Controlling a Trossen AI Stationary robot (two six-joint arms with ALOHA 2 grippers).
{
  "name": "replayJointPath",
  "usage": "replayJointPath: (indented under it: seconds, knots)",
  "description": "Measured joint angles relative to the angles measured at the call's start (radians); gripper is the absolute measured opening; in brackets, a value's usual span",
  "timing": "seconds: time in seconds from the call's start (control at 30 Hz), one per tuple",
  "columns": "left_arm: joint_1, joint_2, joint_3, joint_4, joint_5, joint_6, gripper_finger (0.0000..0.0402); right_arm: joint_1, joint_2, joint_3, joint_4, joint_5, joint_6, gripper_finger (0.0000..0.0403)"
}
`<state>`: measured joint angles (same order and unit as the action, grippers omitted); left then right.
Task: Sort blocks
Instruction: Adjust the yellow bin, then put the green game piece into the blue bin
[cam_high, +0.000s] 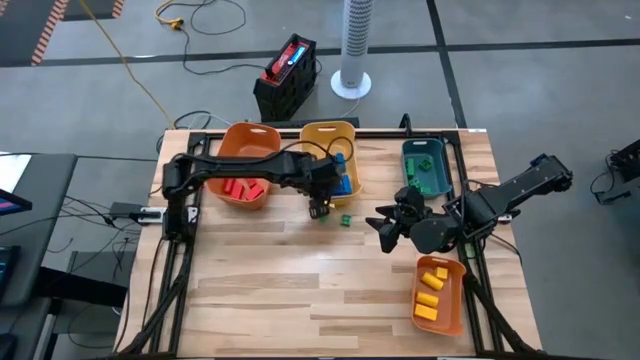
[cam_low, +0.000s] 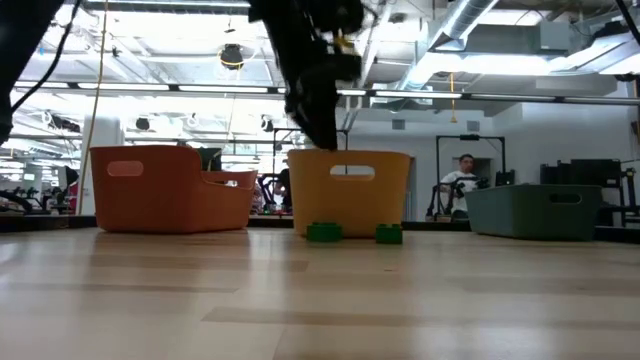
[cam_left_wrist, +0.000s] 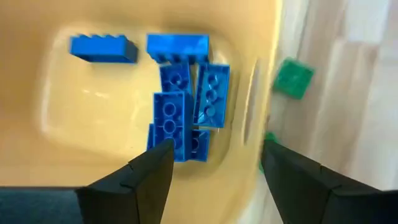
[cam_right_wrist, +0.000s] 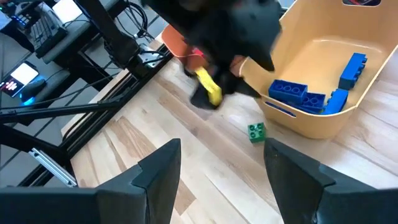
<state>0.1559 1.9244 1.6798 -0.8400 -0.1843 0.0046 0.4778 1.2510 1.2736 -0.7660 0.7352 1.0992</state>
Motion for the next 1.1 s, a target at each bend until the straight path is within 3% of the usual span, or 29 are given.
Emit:
replayJointPath:
  seconds: [0.27,0.5,0.63,0.9,1.1]
  knots:
    - [-0.147,-0.073,0.000,-0.002,-0.079,-0.053,0.0235,0.008,0.013,-0.041,-0.042,0.000,-0.016,0.0240]
    - [-0.319,-0.087,-0.029,0.053,-0.162,-0.143,0.0235,-0.012,0.015,-0.310,0.166,-0.051,0.000,0.0240]
    - [-0.388,-0.141,-0.142,0.187,-0.184,-0.190,0.0225,-0.079,0.029,-0.402,0.353,-0.181,0.003,0.0240]
    - [-0.440,-0.306,-0.444,0.418,-0.188,-0.383,0.0193,-0.240,0.193,-0.391,0.418,-0.373,-0.123,0.0240]
    - [-0.464,-0.440,-0.610,0.467,-0.199,-0.534,0.0190,-0.291,0.258,-0.361,0.456,-0.408,-0.264,0.0240]
